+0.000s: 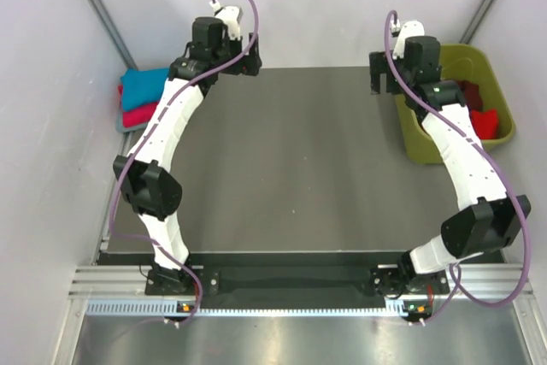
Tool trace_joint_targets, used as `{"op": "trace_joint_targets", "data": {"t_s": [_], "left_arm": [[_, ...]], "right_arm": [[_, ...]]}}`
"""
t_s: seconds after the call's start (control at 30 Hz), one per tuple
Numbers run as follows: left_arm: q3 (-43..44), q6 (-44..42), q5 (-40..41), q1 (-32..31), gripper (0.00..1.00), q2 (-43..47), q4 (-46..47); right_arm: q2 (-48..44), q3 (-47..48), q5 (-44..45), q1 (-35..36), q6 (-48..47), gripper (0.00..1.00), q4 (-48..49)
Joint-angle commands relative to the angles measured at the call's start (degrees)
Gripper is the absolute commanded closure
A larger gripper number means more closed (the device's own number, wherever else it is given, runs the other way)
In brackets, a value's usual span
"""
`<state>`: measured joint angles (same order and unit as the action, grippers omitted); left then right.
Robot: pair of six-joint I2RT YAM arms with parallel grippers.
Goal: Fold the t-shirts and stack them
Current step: Grab the tshirt from the pile
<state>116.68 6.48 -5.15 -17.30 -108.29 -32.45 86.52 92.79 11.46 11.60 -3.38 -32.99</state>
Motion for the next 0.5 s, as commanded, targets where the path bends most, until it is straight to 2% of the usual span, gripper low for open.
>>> {"op": "trace_joint_targets", "data": {"t_s": [0.0,0.23,0.33,0.47], "left_arm": [[-3.1,-1.1,-0.8,-0.1,0.02,2.8,1.2],[-8.5,-3.1,-4.3,-0.2,0.04,5.1,-0.7],[-9.8,-4.9,-1.3,-0.7,0.04,5.5,-1.0],[-9.7,-7.3,0.4,-0.6,0.05,5.2,-2.0]], "right_arm": [[-3.3,-1.6,-3.8,0.8,-0.6,0.0,1.4],[-1.6,0.5,-5.3,0.7,-2.8,0.0,3.8],[0.7,3.8,-1.7,-0.1,-1.6,0.0,3.5],[3.2,7.1,-1.5,-3.1,-0.8,0.0,2.1]]}}
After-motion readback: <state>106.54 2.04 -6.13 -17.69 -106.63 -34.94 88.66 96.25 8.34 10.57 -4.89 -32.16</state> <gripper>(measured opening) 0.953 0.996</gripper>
